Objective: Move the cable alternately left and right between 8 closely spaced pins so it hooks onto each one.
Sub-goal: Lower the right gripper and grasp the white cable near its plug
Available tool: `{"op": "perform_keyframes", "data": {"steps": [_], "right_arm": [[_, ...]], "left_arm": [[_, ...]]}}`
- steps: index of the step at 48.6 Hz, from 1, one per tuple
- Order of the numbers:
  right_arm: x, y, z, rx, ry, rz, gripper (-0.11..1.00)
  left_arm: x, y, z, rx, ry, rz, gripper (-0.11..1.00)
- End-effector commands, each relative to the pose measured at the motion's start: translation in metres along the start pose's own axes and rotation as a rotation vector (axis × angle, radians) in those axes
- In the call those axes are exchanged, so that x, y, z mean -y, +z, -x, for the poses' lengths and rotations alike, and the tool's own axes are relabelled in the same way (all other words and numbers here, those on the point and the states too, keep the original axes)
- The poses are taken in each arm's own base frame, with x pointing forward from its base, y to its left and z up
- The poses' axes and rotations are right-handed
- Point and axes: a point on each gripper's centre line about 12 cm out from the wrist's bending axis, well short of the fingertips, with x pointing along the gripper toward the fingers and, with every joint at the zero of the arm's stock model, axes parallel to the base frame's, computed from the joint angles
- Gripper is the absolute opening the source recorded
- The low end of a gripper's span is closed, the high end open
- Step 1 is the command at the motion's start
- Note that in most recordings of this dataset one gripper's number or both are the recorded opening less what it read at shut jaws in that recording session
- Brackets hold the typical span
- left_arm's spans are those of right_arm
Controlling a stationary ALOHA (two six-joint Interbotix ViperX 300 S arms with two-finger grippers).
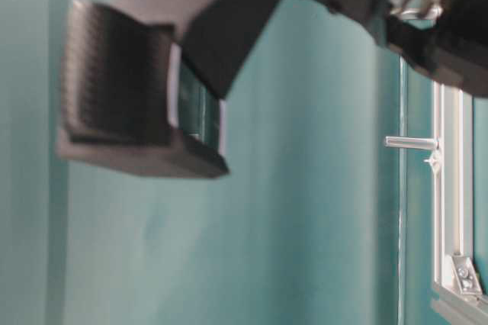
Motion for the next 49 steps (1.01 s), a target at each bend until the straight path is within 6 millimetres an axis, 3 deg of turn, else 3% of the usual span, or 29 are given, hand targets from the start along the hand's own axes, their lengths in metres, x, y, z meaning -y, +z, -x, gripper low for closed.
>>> {"op": "perform_keyframes", "data": {"steps": [1,29,45,49], "right_arm": [[-0.009,0.013,0.005,0.032,0.021,-0.001,0.61],[0.005,-0.010,-0.039,-0.091,-0.054,-0.006,0.61],[0.014,-0.014,-0.041,-0.133,-0.092,-0.017,0.58],[0.013,-0.013,-0.041,-0.133,-0.090,-0.016,0.49]], "left_arm": [[-0.001,0.000,-0.001,-0.006,0.004,0.001,0.00],[-0.001,-0.005,-0.002,-0.004,0.005,0.003,0.00],[-0.001,-0.007,-0.002,-0.004,0.006,0.004,0.00],[-0.001,-0.009,-0.002,-0.004,0.006,0.004,0.00]]}}
